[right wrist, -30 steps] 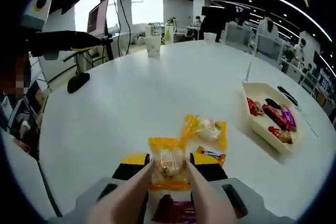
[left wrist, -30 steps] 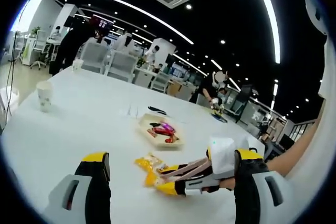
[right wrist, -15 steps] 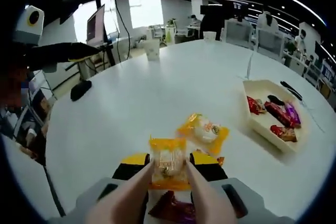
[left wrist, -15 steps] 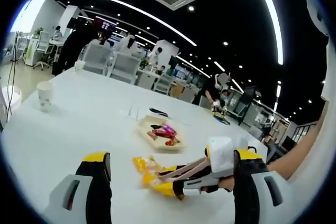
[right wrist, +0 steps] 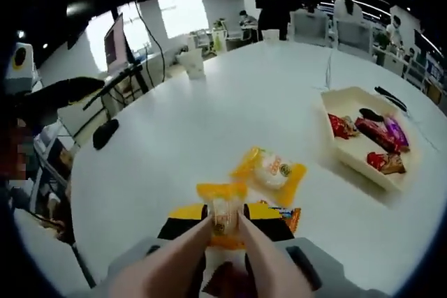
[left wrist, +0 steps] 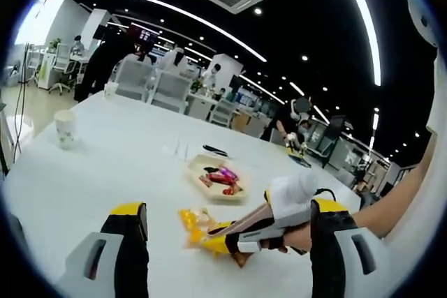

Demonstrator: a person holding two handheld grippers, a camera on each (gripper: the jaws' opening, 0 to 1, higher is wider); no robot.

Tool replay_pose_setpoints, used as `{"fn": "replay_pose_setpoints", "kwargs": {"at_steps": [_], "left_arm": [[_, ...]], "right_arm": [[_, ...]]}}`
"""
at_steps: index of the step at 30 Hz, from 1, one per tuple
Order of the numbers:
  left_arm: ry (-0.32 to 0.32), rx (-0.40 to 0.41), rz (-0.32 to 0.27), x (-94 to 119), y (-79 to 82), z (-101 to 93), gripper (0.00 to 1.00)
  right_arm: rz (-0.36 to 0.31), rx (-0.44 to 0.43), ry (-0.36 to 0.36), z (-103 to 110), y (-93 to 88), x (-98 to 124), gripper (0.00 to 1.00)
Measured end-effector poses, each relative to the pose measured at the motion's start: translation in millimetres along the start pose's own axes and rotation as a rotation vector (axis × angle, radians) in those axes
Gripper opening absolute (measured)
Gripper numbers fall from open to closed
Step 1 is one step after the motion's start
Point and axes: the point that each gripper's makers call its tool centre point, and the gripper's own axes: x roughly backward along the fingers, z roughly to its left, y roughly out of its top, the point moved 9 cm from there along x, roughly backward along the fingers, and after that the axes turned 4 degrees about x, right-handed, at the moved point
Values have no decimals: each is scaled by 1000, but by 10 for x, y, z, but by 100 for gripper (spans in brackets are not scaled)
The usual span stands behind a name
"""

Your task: Place the target food into the container with the food tongs after gripping and lifting it, then release it inside without dropping or visibly crushing the food.

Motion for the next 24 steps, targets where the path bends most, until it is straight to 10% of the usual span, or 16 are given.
{"fn": "replay_pose_setpoints", "kwargs": {"at_steps": [10,16,24], "left_arm": [[25,-38,36,-28,24,-175,96],[37,7,14,-68,99,-297,96],[-2,-31,35,-200,117,-351,96]], "right_arm": [[-89,-56,36,-31,78,308,17],[-175,-313,136,-162,166,446,17],[-227,-378,140,-293,243,577,17]]}}
